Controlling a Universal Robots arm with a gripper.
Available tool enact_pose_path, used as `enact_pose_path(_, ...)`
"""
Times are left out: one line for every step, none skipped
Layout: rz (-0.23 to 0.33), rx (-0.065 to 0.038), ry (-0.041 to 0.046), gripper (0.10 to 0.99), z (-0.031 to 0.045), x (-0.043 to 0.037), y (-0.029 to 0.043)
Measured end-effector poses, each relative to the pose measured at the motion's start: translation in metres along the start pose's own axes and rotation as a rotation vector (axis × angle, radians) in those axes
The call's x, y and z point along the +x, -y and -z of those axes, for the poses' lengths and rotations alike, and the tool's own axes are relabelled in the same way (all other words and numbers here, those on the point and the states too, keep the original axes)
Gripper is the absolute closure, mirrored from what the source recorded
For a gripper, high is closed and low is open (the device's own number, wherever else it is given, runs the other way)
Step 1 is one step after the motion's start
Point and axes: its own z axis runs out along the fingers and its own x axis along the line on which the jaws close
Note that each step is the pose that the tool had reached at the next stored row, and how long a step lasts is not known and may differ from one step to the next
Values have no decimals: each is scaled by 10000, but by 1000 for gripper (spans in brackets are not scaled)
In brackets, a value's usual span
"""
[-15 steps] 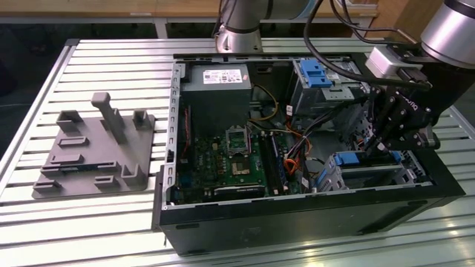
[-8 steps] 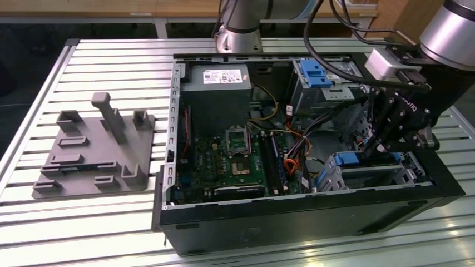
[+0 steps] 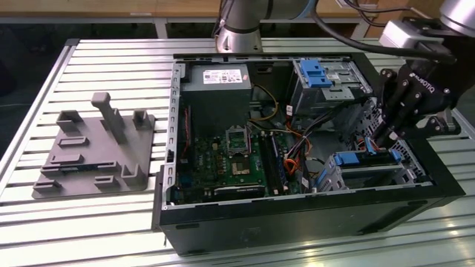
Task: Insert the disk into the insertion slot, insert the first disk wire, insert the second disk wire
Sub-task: 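Insert the second disk wire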
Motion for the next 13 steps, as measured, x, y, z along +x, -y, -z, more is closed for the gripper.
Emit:
enact_pose_path(-7,-1,1,867,16,1,-1)
enact_pose_path(-16,-1,3,878,21,0,-2)
enact_pose_path(-22,-2,5,878,21,-1,-2)
enact_pose_path(-23,-3,7,945,21,-1,-2)
enact_pose_path(-24,-3,9,984,21,-1,-2)
enact_pose_path(-25,-3,10,984,21,-1,-2)
enact_pose_path(-26,-3,12,984,22,-1,-2)
enact_pose_path(-27,-3,14,984,22,-1,-2)
enact_pose_path(-28,-3,16,984,22,-1,-2)
enact_pose_path(-32,-4,22,984,23,-1,-2)
enact_pose_path(-34,-3,29,984,23,-1,-2)
enact_pose_path(-35,-4,32,984,23,-1,-2)
enact_pose_path(-36,-3,34,984,23,-1,-2)
